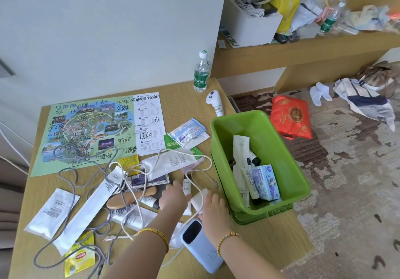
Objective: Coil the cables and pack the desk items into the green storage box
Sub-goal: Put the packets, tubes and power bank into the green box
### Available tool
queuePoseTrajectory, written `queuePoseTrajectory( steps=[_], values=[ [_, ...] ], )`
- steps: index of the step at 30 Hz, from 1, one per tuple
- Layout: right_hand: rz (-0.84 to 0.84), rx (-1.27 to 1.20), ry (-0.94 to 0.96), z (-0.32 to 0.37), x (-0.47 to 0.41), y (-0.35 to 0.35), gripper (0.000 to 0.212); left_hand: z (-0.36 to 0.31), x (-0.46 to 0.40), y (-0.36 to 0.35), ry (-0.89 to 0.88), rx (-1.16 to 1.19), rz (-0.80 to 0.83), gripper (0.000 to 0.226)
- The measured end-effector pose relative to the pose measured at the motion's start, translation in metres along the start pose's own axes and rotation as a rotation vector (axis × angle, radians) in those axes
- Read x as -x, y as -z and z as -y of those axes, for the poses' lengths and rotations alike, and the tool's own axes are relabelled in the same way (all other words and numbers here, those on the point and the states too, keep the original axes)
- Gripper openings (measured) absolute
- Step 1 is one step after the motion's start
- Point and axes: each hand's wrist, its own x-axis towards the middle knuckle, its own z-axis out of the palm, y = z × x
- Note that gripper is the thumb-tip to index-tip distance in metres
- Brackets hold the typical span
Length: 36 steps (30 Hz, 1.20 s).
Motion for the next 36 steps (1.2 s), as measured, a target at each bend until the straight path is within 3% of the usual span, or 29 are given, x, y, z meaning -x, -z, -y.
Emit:
queuePoseTrajectory(
  steps=[8, 11, 14, 17, 24, 33, 36],
  values=[
    [0.023, -0.045, -0.050, 0.000, -0.004, -0.003, 0.083, 0.004, 0.002, -0.005, 0.014, -0.087, 0.020, 0.050],
    [0.019, -0.047, -0.090, 0.003, -0.008, -0.001, 0.081, 0.009, 0.006, -0.002, 0.048, 0.032, 0.043, 0.049],
    [0.004, -0.039, -0.105, 0.007, -0.010, 0.004, 0.066, 0.014, 0.009, 0.002, 0.085, 0.185, 0.055, 0.052],
    [-0.005, -0.052, -0.110, 0.010, -0.010, 0.008, 0.054, 0.023, 0.013, 0.006, 0.109, 0.403, 0.011, 0.035],
    [0.019, -0.320, -0.174, 0.023, -0.004, 0.024, 0.014, 0.043, 0.023, 0.014, 0.045, 0.671, -0.048, 0.024],
    [-0.395, -0.841, -0.100, 0.038, 0.006, 0.072, 0.027, 0.001, 0.047, 0.065, -0.108, 1.108, -0.277, 0.021],
    [-0.484, -1.000, -0.049, 0.039, 0.005, 0.099, 0.024, -0.024, 0.059, 0.094, -0.194, 1.117, -0.350, 0.014]
  ],
)
